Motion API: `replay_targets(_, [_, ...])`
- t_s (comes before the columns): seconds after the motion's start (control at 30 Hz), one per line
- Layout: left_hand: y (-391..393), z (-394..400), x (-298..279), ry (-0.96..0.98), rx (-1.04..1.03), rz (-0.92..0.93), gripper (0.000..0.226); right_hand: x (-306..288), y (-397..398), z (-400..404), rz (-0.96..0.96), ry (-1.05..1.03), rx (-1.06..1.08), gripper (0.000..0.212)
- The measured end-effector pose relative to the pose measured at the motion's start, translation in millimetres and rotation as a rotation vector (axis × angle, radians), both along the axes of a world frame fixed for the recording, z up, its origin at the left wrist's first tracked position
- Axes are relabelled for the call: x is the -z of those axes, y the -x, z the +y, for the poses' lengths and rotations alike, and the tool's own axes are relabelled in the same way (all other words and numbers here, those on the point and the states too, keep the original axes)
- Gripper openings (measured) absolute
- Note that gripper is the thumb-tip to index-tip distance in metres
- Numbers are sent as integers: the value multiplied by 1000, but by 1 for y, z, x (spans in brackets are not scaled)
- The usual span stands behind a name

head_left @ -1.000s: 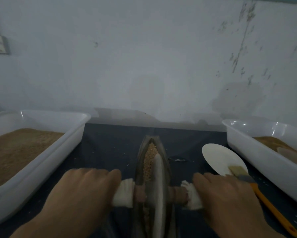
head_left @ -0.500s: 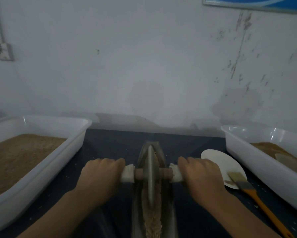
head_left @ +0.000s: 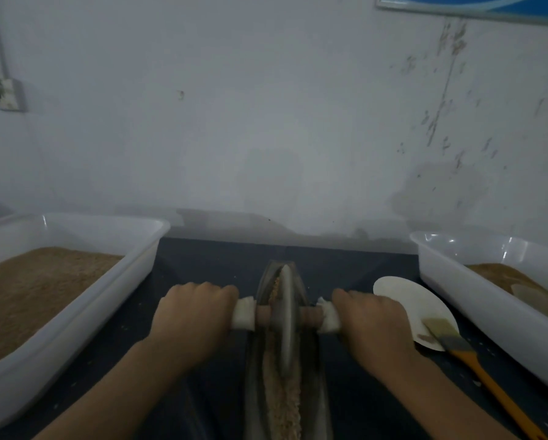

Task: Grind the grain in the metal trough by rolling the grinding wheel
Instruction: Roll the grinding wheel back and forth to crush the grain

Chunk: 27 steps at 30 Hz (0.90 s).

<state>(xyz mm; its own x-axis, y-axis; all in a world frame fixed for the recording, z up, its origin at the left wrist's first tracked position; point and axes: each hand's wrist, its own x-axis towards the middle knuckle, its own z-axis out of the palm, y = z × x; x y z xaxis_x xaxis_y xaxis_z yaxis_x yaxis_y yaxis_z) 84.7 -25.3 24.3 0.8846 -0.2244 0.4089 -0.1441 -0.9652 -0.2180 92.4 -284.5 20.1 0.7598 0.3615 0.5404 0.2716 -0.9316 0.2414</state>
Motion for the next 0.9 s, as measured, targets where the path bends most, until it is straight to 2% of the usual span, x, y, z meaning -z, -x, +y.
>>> replay_targets(0.1, [-19, 3, 4, 44, -7, -32, 29, -6, -20, 6, 12, 46, 41, 43])
replay_targets(0.27, [0, 5, 1, 57, 23, 72, 31, -13, 3, 6, 23, 66, 5, 51])
replay_targets(0.37, [31, 9, -4, 24, 59, 184, 32, -9, 37, -4, 16, 46, -98, 49])
replay_targets(0.43, [50, 11, -7, -19, 79, 170, 32, -4, 55, -12, 10, 16, -139, 49])
replay_targets(0.53, [63, 11, -9, -54, 73, 156, 34, 0, 63, -15, 7, 4, -129, 49])
replay_targets(0.63, [49, 11, -8, 10, 56, 217, 30, 2, 49, -10, -28, -5, -110, 42])
replay_targets(0.73, [18, 12, 0, 40, 48, 157, 24, 0, 17, -1, -41, 26, -51, 41])
replay_targets(0.9, [-23, 6, 5, 8, 14, -27, 31, -6, -25, 11, -26, 91, 105, 38])
